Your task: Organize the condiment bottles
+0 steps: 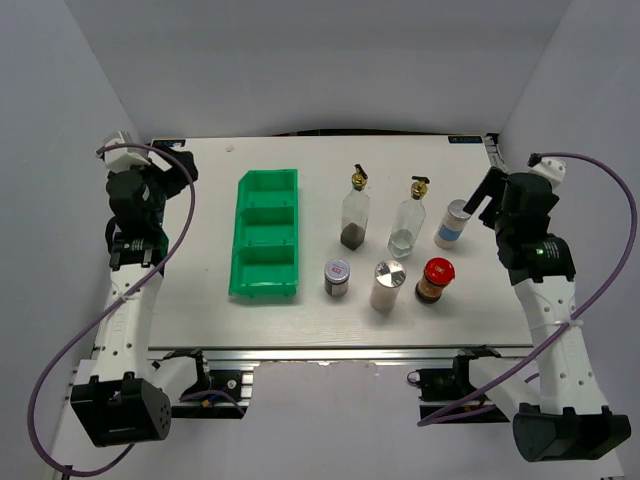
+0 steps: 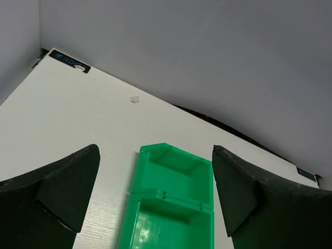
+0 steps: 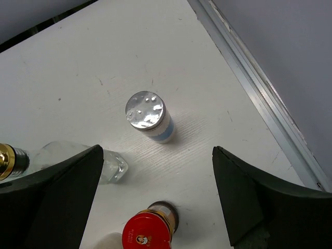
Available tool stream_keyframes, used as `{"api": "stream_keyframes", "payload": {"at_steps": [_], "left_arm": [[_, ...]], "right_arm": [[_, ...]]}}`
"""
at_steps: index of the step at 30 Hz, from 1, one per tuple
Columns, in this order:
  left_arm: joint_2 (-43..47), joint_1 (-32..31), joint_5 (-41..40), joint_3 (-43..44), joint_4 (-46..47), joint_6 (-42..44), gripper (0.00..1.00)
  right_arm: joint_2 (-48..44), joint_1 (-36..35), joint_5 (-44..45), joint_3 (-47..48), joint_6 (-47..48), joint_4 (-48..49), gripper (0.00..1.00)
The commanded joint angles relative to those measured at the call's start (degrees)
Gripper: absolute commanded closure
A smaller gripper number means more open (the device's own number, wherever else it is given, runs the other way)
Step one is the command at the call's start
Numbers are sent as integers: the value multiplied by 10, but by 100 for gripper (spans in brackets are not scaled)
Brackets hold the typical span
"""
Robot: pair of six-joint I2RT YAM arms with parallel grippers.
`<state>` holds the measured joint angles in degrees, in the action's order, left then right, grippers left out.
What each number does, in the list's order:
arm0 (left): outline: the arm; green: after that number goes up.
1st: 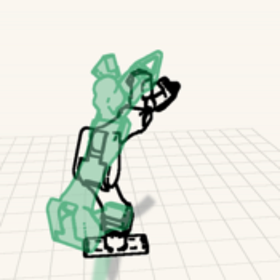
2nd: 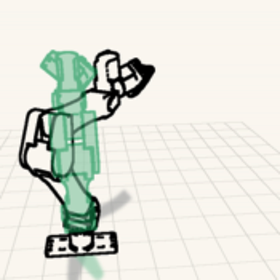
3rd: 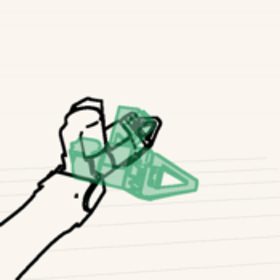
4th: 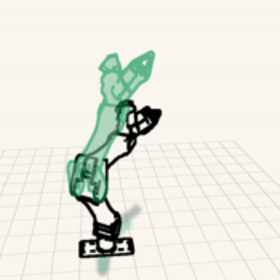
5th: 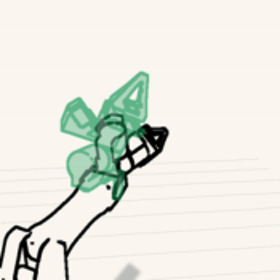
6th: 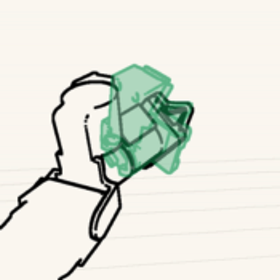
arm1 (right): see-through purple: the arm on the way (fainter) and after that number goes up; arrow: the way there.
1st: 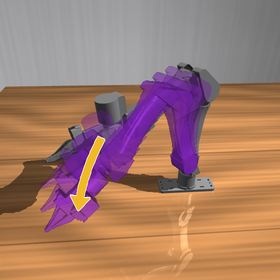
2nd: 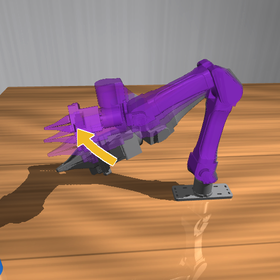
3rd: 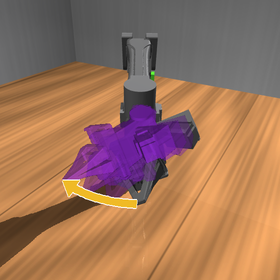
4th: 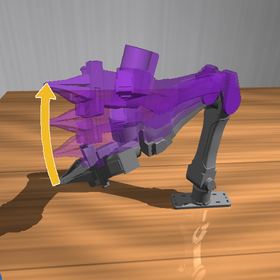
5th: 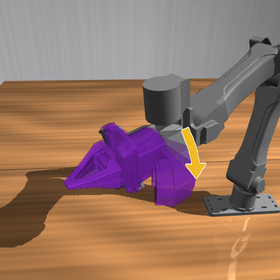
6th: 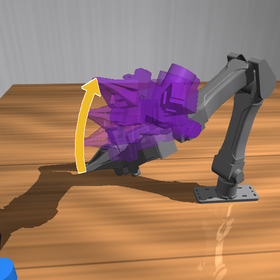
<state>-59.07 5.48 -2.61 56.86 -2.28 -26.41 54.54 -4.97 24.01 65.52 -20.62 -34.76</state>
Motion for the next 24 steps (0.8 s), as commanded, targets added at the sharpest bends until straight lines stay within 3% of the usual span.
{"api": "stream_keyframes", "payload": {"at_steps": [1,3,7,12,16,24], "left_arm": [[-8,-3,99,17,14,16,2],[-32,-16,137,23,39,18,2],[-70,-164,128,57,1,109,2],[-76,-230,274,29,105,154,2],[-93,-318,262,43,99,214,2],[-223,-402,235,132,38,275,2]], "right_arm": [[-24,1,-5,8,-2,28,11],[-51,1,-28,-21,2,62,11],[-95,1,-43,-70,7,111,11],[-131,1,-82,-100,20,141,11],[-124,1,-93,-89,30,120,11],[-96,1,-114,-76,33,103,11]]}}
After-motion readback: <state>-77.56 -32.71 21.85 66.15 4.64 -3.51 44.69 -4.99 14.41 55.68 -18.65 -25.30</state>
